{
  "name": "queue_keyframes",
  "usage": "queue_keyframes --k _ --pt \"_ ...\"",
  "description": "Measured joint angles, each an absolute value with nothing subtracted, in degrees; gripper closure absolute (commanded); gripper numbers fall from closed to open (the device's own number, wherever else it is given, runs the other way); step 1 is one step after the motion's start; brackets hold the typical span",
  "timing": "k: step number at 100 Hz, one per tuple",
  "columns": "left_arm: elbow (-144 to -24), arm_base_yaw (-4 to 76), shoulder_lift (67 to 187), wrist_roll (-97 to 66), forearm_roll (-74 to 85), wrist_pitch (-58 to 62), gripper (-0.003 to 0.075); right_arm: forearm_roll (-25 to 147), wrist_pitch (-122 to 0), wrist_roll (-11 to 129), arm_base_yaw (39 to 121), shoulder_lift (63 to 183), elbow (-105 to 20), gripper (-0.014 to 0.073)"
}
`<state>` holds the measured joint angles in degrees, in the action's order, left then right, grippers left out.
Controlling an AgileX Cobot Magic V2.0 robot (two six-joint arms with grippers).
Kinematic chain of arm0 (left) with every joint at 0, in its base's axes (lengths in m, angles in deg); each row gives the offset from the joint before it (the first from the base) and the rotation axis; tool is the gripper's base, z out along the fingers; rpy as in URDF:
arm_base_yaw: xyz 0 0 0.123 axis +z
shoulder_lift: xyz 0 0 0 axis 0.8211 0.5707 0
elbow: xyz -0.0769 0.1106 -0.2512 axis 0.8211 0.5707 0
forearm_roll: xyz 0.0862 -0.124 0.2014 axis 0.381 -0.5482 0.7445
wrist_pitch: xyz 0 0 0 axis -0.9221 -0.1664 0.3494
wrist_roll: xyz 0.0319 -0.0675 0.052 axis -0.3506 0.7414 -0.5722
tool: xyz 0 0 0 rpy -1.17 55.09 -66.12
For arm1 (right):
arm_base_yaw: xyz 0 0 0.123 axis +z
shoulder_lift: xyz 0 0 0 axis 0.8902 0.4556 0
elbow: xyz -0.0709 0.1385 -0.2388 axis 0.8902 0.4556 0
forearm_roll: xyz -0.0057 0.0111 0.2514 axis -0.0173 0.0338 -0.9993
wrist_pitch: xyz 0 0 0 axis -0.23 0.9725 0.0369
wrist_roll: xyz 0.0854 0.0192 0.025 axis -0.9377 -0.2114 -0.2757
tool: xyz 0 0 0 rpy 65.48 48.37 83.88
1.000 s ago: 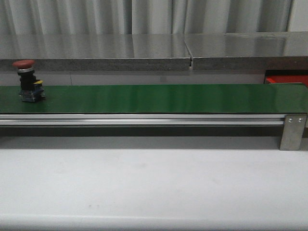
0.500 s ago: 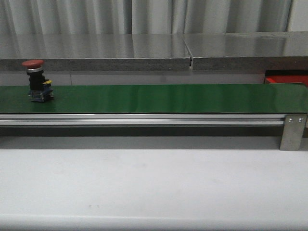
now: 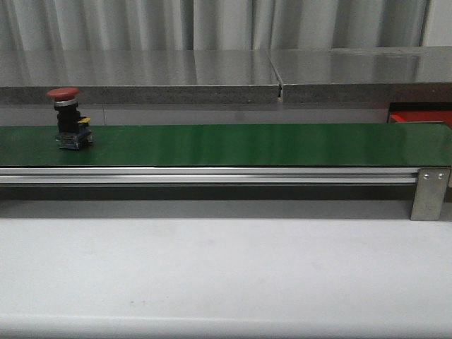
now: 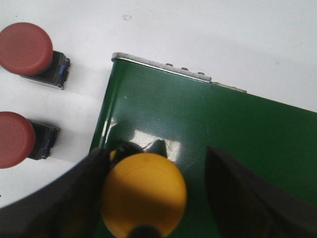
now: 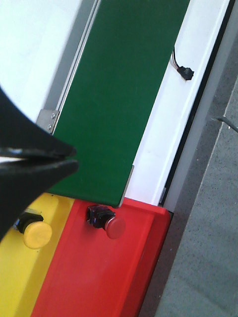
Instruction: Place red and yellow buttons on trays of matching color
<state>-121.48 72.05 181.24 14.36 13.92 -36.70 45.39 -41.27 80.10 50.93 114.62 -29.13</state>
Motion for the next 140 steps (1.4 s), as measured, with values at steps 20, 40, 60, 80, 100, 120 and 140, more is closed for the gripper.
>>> queue_keyframes --k 20,40,60,80,100,120,140 --pt "-121.5 72.1 181.2 14.4 13.2 -36.7 0.0140 45.4 -41.3 80.1 50.9 114.6 -29.1 0.0712" --pt "-122.7 72.1 181.1 14.4 13.0 -37.1 0.0141 45.4 -41.3 80.1 50.9 114.6 -29.1 0.0712" --pt "-124.8 71.8 175.1 14.2 11.5 -36.1 0.0142 45.4 -41.3 80.1 50.9 114.6 -29.1 0.0712" --pt "-125.2 68.5 166.2 11.7 11.0 -35.1 0.0146 45.4 -41.3 80.1 50.9 114.6 -29.1 0.0712" --pt "-125.0 61.9 162.1 10.3 10.8 -35.1 0.0154 45.4 -41.3 80.1 50.9 114.6 -29.1 0.0712" --pt "-121.2 57.9 160.5 9.9 10.8 -35.1 0.0154 45.4 -41.3 80.1 50.9 114.6 -29.1 0.0712" --pt "-110.7 57.2 154.5 9.9 10.1 -30.3 0.0154 45.4 -41.3 80.1 50.9 114.6 -29.1 0.0712"
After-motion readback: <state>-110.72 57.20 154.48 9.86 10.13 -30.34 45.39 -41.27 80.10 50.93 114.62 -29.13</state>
